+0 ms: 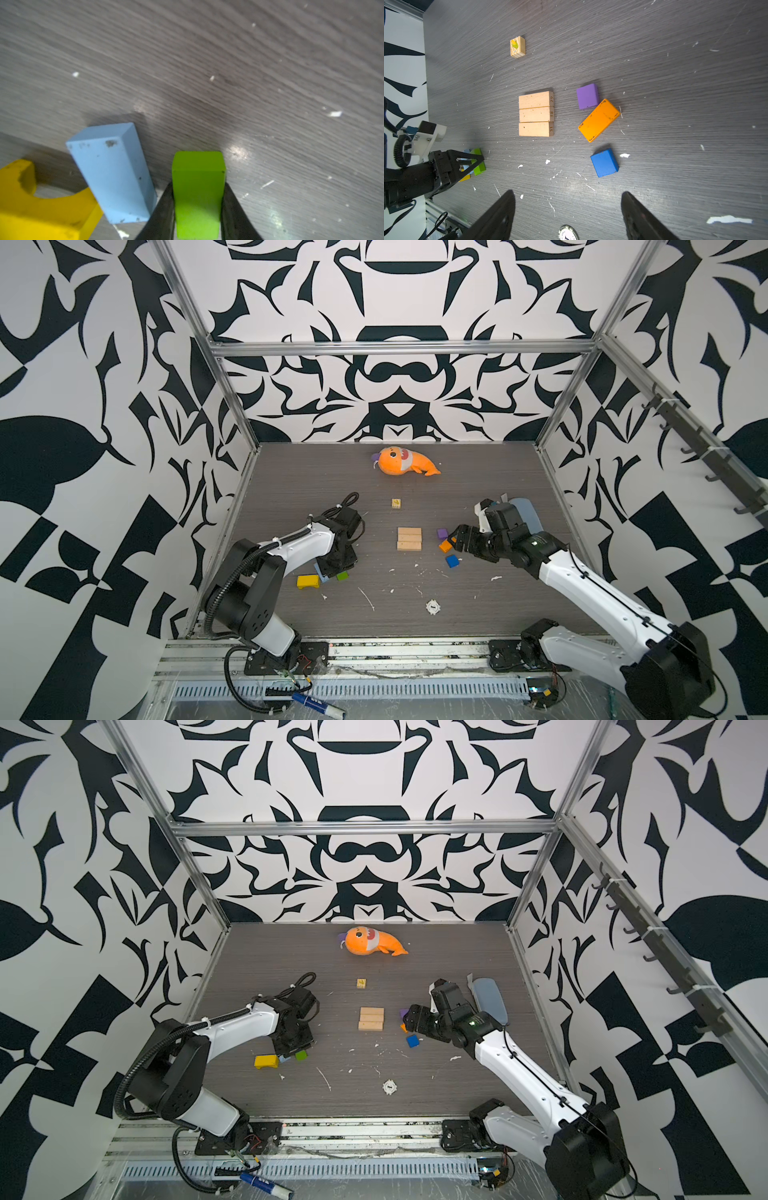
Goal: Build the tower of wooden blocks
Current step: 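Lift the green block and carry it over the three beige bars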
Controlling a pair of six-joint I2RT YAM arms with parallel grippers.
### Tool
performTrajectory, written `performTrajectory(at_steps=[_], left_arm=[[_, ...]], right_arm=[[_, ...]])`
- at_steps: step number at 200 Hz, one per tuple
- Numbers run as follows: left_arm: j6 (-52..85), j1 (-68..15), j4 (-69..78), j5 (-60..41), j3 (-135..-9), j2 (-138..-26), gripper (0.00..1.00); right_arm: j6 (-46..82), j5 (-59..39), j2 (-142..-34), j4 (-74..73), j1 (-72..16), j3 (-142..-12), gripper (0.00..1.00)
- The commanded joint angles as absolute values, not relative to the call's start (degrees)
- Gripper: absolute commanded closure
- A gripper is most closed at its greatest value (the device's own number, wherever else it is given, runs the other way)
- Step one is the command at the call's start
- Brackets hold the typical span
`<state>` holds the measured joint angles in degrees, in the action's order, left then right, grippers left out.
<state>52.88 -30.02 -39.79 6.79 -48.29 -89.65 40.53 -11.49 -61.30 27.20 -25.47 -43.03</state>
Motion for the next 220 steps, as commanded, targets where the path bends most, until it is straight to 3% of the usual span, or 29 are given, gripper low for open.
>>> performTrajectory(at_steps=[1, 38, 128, 162, 220], left_arm=[[52.3, -29.9, -42.1, 6.7, -48.3, -89.1, 0.71], [50.9, -30.8, -42.6, 5.8, -50.7, -88.9, 0.76], [44.6, -38.7, -41.9, 5.3, -64.1, -93.2, 0.74], [44.9, -38.7, -38.7, -1.3, -67.4, -97.7, 0.84], [43.0, -40.1, -35.2, -1.4, -73.4, -101.8, 0.87]], right_arm=[[40.6, -10.8, -60.8, 27.2, -25.3, -44.7, 0.16], [40.5, -10.6, -60.6, 27.6, -25.3, -44.9, 0.16], [40.4, -10.9, -60.7, 27.9, -25.3, -46.0, 0.16], [40.2, -10.9, -59.9, 28.3, -25.4, -46.1, 0.16], [39.6, -10.4, -58.4, 29.4, -25.3, -45.8, 0.16]])
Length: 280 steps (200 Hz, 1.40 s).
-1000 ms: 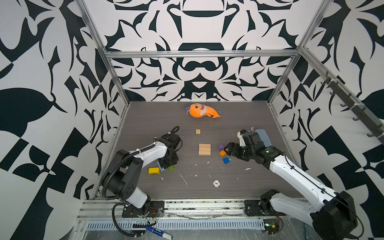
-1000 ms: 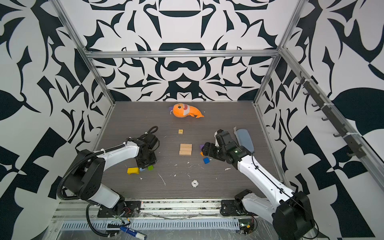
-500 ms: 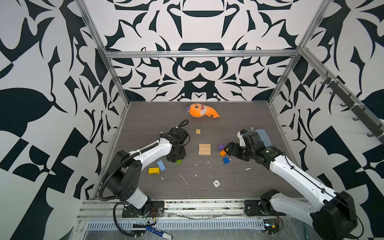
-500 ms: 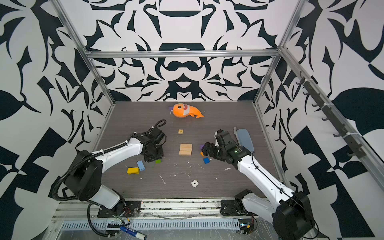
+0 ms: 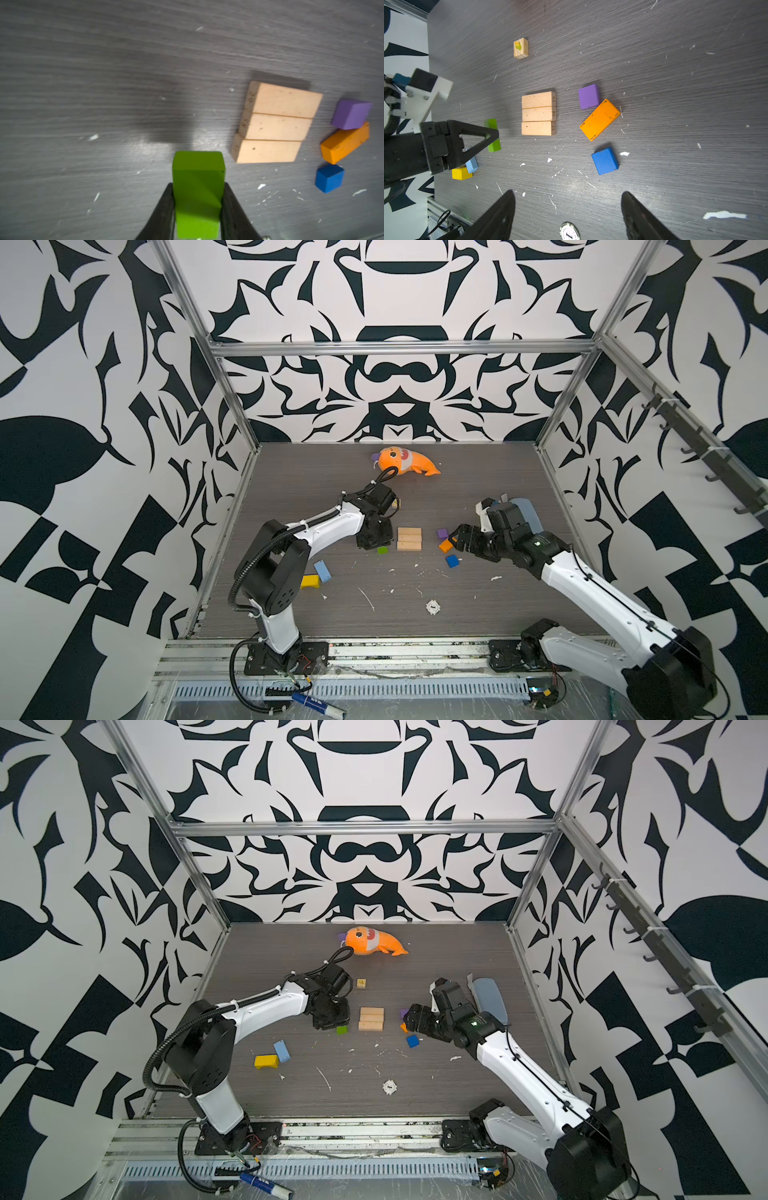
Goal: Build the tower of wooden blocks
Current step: 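Lift the green block and carry it over the three beige bars, then lower the green block onto the middle of the beige bars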
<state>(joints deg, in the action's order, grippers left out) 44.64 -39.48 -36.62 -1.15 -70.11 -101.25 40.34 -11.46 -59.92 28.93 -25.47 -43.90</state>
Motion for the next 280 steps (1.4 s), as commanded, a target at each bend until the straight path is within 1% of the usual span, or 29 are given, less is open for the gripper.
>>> performTrajectory(at_steps=[1, 82, 137, 197, 280], left_arm=[[42.9, -40.1, -35.2, -1.3, -73.5, -101.9, 0.87], [39.4, -42.4, -34.5, -3.2, -80.4, -107.4, 0.88], [38.0, -43.6, -32.9, -5.3, -81.2, -108.8, 0.81], [35.5, -43.7, -34.5, -5.7, -83.1, -111.1, 0.82], [36.2, -43.7, -35.1, -4.4, -83.7, -112.9, 0.80]], right_arm=[[39.6, -10.4, -58.4, 29.4, -25.3, -45.8, 0.16], [39.7, -10.4, -58.2, 28.9, -25.3, -45.6, 0.16], [39.7, -10.5, -57.6, 28.8, -25.3, -45.1, 0.16], [39.9, -10.5, -57.5, 28.8, -25.3, -44.8, 0.16], [39.8, -10.5, -57.8, 29.1, -25.4, -45.1, 0.16]])
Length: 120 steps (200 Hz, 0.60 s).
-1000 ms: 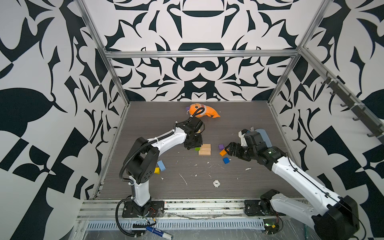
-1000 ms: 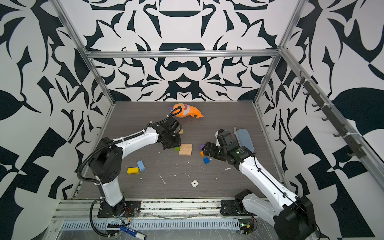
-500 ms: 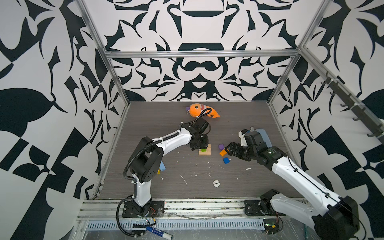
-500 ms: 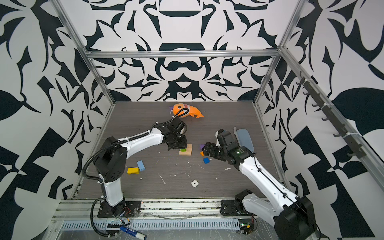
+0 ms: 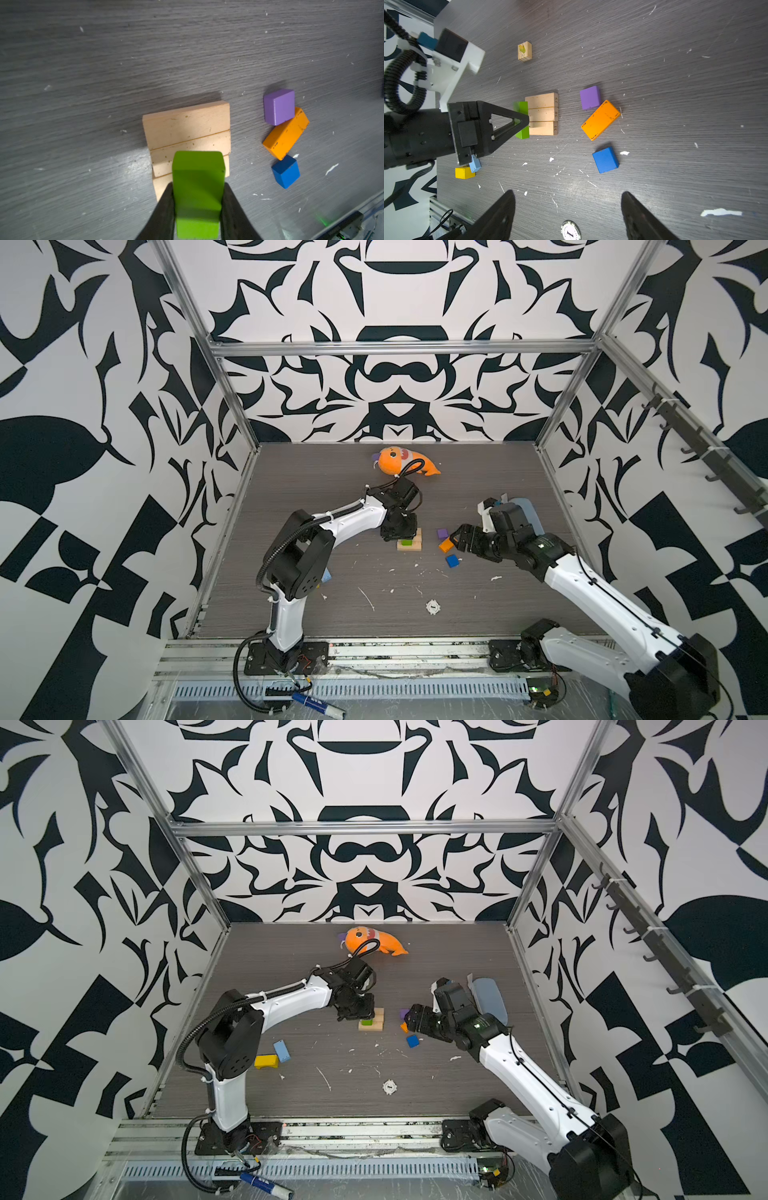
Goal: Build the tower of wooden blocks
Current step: 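Lower the green block onto the middle of the beige bars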
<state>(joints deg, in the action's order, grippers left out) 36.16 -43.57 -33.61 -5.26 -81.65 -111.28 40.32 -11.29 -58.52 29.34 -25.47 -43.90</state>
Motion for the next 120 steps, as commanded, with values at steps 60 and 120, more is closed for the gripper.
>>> performTrajectory(at_steps=[60, 120], left_arm=[[37.6, -43.7, -35.0, -3.4, -84.5, -113.6, 0.79], [38.2, -43.7, -35.0, -2.6, -84.7, -114.3, 0.78]], right_arm=[[39.8, -10.6, -57.8, 29.4, -25.4, -45.2, 0.16], [39.7, -10.7, -57.8, 29.5, -25.3, -45.3, 0.16]])
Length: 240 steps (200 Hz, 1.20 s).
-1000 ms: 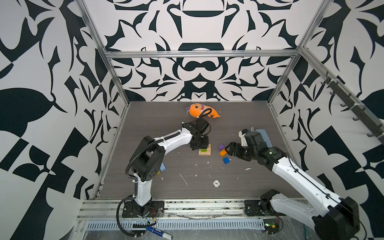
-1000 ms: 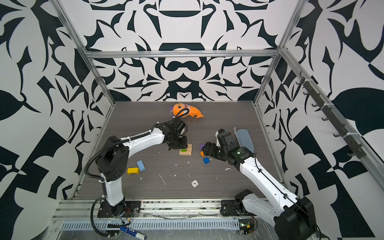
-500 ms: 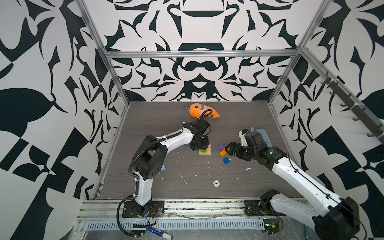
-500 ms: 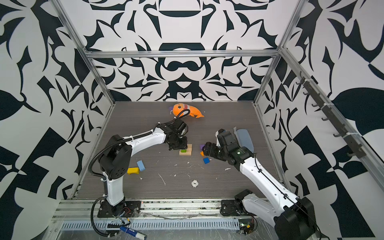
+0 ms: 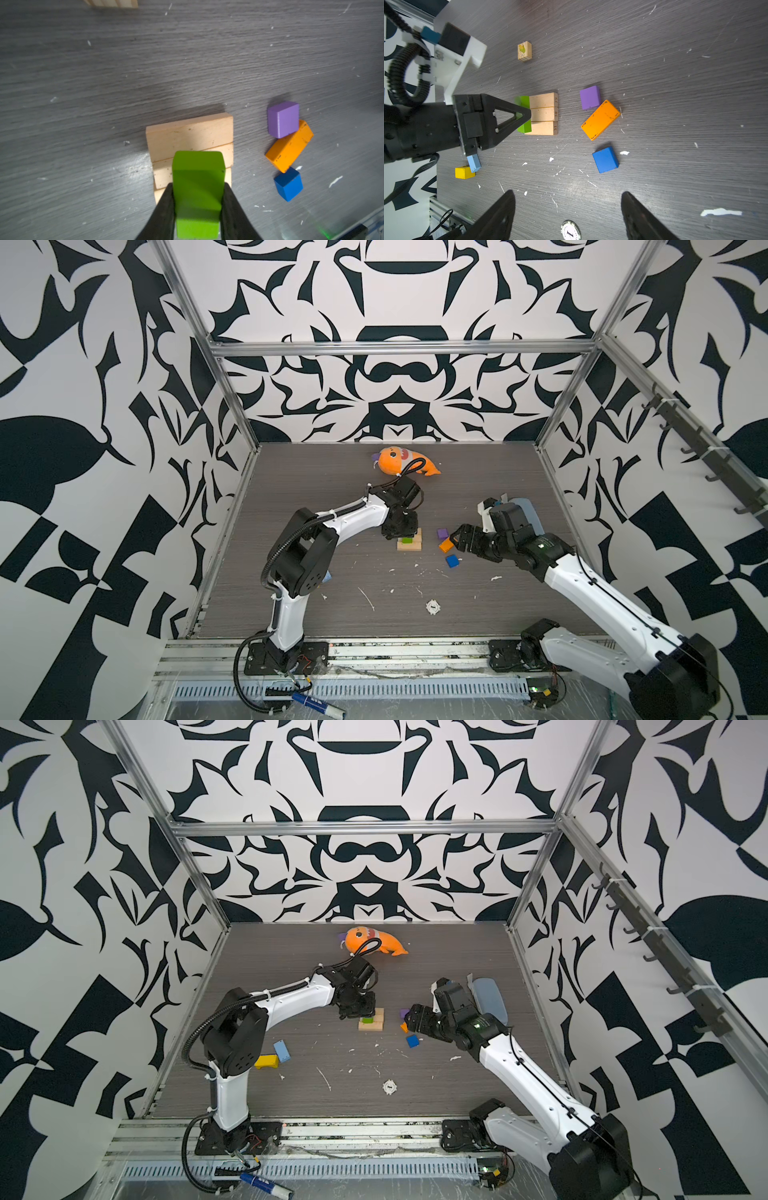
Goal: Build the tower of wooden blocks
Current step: 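Lower the green block onto the middle of the beige bars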
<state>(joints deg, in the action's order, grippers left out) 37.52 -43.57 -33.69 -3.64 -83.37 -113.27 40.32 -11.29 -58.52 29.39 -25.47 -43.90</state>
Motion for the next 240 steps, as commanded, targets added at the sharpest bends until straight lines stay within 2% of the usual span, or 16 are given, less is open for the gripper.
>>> performTrajectory(at_steps=[1, 188, 240], left_arm=[[38.2, -43.7, -35.0, -2.6, -84.7, -114.3, 0.78], [39.0, -43.6, -35.1, -1.8, -84.7, -115.9, 0.74], [39.4, -43.7, -34.8, -1.7, -84.0, -115.7, 0.68]], right_arm=[[39.7, -10.7, -57.8, 29.5, -25.3, -45.3, 0.16], [39.6, -10.8, -58.3, 28.9, -25.3, -44.7, 0.16], [39.6, -10.7, -58.2, 29.1, -25.3, -44.7, 0.16]])
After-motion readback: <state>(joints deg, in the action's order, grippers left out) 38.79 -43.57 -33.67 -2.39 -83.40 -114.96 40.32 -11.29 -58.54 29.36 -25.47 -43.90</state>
